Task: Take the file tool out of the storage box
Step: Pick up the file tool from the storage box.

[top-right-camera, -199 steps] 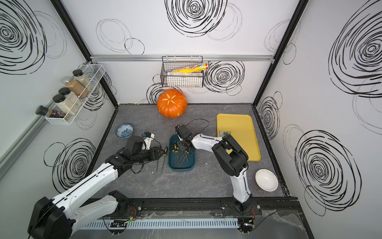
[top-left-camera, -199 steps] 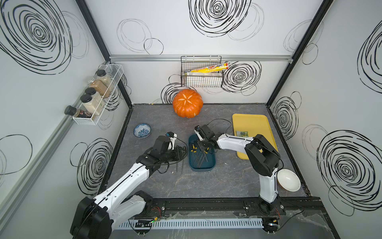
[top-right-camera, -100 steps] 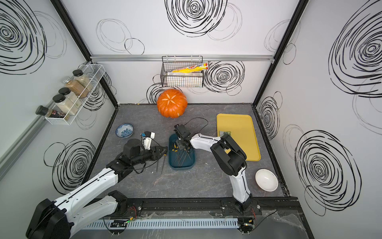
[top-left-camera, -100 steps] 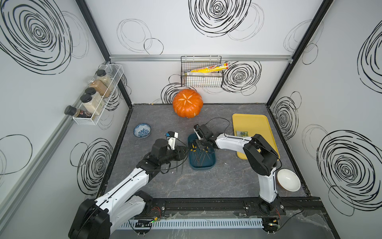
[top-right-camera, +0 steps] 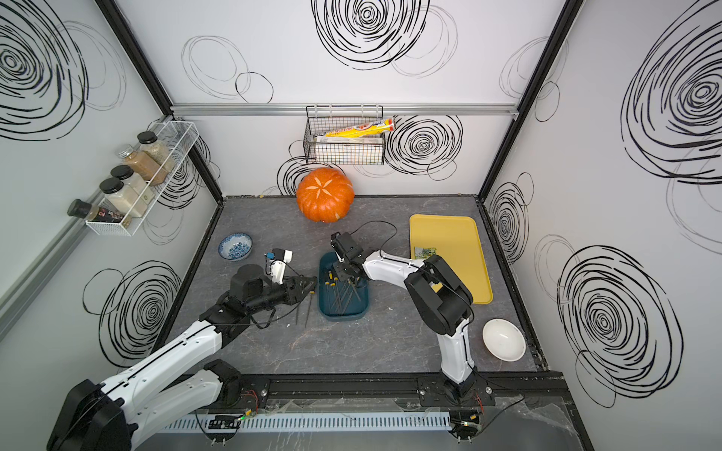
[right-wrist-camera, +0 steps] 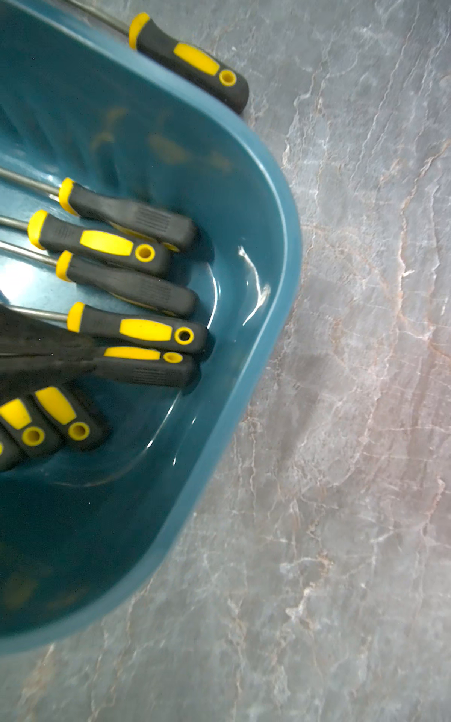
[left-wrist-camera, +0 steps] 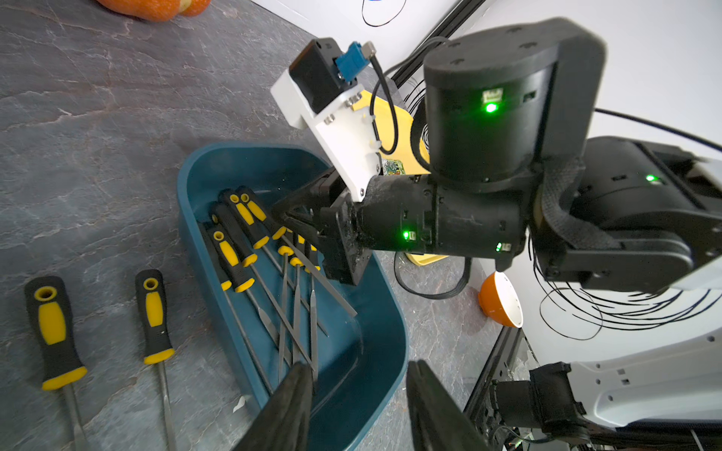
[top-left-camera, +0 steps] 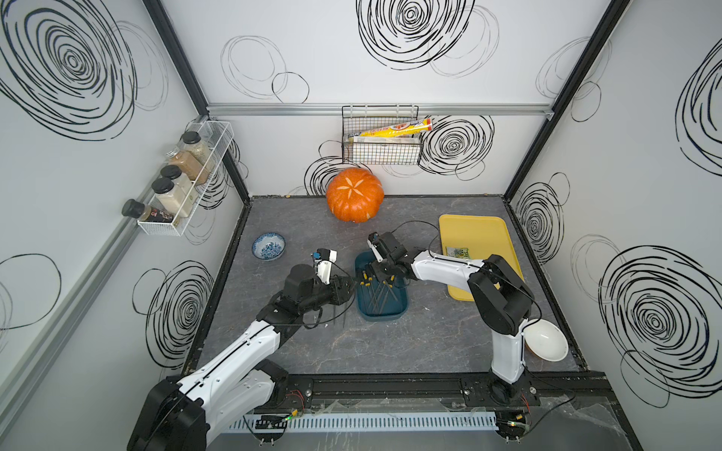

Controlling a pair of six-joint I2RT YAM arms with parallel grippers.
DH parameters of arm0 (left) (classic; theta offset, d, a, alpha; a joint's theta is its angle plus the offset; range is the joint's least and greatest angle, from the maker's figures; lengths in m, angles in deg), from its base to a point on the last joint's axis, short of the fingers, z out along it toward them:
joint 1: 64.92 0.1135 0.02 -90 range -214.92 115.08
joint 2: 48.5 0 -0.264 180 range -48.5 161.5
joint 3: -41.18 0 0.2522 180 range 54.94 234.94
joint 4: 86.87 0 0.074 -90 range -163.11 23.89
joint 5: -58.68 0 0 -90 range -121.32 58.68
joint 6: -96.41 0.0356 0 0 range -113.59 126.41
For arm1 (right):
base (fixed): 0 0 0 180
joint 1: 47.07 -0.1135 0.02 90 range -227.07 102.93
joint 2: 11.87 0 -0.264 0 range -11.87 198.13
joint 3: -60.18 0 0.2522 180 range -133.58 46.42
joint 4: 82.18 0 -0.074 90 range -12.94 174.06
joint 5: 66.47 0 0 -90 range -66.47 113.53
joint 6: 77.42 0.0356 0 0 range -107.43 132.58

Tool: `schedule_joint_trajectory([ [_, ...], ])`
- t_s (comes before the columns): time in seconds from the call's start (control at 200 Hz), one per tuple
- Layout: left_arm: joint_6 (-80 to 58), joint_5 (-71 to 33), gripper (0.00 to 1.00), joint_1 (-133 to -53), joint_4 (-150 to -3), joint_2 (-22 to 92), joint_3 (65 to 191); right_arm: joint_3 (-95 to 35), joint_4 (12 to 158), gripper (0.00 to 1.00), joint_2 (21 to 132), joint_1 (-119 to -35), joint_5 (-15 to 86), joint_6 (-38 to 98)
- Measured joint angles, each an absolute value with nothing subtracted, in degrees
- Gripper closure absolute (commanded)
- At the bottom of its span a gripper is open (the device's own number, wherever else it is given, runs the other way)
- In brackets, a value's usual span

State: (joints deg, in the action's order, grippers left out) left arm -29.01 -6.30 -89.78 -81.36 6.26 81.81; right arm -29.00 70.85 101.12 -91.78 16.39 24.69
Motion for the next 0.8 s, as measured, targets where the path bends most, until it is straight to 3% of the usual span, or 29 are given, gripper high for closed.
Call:
schedule_joint_trajectory([
  [0.165, -28.79, -6.35, 0.53, -89.78, -81.36, 6.28, 81.73, -29.74, 69.82, 0.74, 102.76, -91.78, 15.04, 23.86],
  [0.801, -28.22, -7.35, 0.52, -89.78, -80.90, 6.35, 81.59, -35.51, 65.18, 0.77, 108.53, -92.65, 10.43, 25.11],
])
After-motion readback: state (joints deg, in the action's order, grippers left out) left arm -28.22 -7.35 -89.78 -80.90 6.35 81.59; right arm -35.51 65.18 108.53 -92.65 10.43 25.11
